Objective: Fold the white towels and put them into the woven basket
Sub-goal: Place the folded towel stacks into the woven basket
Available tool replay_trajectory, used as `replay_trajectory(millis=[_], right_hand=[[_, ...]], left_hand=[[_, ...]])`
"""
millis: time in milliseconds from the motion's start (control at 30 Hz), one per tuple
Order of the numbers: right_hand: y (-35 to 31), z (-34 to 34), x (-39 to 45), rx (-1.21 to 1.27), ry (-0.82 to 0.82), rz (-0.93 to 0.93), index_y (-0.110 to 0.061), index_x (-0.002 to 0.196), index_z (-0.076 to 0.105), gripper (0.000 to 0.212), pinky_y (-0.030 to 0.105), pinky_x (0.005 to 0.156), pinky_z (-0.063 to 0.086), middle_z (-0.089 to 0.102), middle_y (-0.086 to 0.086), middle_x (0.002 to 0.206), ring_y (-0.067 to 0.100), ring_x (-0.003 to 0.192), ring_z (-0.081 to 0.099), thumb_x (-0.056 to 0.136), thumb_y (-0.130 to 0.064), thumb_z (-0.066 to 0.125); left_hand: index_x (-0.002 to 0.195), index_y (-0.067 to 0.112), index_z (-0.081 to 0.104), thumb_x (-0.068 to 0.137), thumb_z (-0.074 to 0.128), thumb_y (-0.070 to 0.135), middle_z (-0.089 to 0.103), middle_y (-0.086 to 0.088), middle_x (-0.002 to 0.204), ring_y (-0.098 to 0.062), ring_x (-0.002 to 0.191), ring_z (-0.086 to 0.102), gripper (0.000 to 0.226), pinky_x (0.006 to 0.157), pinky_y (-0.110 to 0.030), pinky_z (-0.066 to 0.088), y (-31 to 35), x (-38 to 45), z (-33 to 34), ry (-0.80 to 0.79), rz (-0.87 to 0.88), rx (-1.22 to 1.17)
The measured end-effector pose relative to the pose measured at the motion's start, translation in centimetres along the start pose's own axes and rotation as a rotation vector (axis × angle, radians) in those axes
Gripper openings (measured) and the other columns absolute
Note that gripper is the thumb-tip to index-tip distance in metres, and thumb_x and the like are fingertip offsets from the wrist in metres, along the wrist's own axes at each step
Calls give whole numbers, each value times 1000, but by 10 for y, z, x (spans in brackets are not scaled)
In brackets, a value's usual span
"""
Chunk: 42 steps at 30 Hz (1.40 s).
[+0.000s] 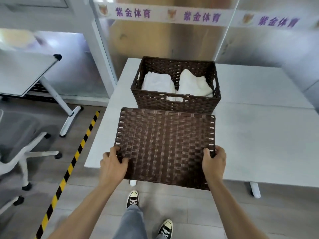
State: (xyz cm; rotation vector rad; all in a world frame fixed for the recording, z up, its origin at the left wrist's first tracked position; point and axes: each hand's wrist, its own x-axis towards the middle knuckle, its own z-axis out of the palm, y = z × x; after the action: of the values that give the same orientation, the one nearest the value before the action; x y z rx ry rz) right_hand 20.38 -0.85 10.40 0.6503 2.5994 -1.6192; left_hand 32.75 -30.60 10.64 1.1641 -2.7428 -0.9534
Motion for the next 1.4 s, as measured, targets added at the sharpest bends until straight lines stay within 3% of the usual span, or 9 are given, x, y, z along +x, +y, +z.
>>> replay_trajectory(millis=[200, 333, 467, 733, 933, 1067, 1233, 1333, 1400], right_hand=[[-47, -21, 16, 91, 39, -70, -22, 132, 53, 32, 29, 82, 41, 58, -3, 119, 14, 95, 56, 101, -30, 58], [-79, -25, 39, 63, 13, -112, -35, 134, 53, 35, 35, 86, 48, 62, -4, 116, 19, 104, 61, 100, -40, 55], [-118, -21, 67, 14, -2, -153, -29, 131, 61, 32, 41, 95, 52, 67, -2, 117, 21, 106, 62, 101, -37, 50], [-180, -6, 118, -5, 34, -99, -16, 120, 66, 29, 39, 91, 50, 70, 4, 114, 25, 102, 62, 96, -28, 54], [-202, 5, 158, -59, -61, -130, -18, 120, 65, 27, 27, 66, 43, 69, -3, 105, 7, 85, 60, 97, -26, 56], [-212, 17, 198, -129, -118, -166, -21, 121, 64, 28, 36, 83, 52, 69, -9, 102, 11, 90, 64, 95, -29, 61], [-213, 36, 249, -251, -161, -196, -24, 129, 61, 40, 50, 101, 51, 68, -7, 115, 23, 110, 63, 93, -41, 62], [-206, 44, 261, -265, -156, -215, -18, 126, 63, 33, 44, 98, 50, 64, -2, 112, 25, 110, 61, 96, -30, 63], [-197, 49, 264, -260, -114, -226, -17, 131, 62, 36, 44, 101, 49, 59, 5, 122, 27, 115, 58, 96, -26, 62]], left_hand=[[131, 24, 47, 89, 67, 23, 54, -13, 124, -37, 109, 54, 46, 93, -54, 50, 37, 12, -30, 104, 86, -114], [139, 20, 44, 92, 63, 20, 58, -8, 127, -31, 111, 57, 51, 93, -55, 51, 65, 40, -52, 183, 103, -243], [139, 17, 54, 94, 57, 17, 54, -11, 130, -36, 117, 52, 45, 101, -47, 43, 99, 76, -75, 227, 101, -260], [134, 13, 57, 95, 54, 17, 57, -15, 129, -38, 124, 44, 39, 112, -45, 26, 154, 150, -96, 179, 99, -258], [134, 15, 55, 95, 55, 18, 56, -14, 134, -42, 127, 40, 40, 110, -50, 31, 181, 197, -89, 136, 97, -244], [141, 17, 50, 97, 53, 15, 52, -13, 138, -41, 130, 38, 44, 111, -54, 34, 199, 224, -75, 100, 102, -223], [140, 19, 50, 95, 52, 15, 56, -12, 133, -38, 121, 50, 46, 103, -57, 45, 206, 253, -52, 35, 89, -212], [141, 16, 51, 95, 53, 11, 54, -14, 136, -38, 125, 47, 46, 107, -54, 42, 207, 259, -43, 38, 101, -176], [144, 13, 48, 97, 53, 9, 47, -15, 140, -36, 129, 44, 47, 109, -49, 39, 212, 258, -40, 31, 107, -183]])
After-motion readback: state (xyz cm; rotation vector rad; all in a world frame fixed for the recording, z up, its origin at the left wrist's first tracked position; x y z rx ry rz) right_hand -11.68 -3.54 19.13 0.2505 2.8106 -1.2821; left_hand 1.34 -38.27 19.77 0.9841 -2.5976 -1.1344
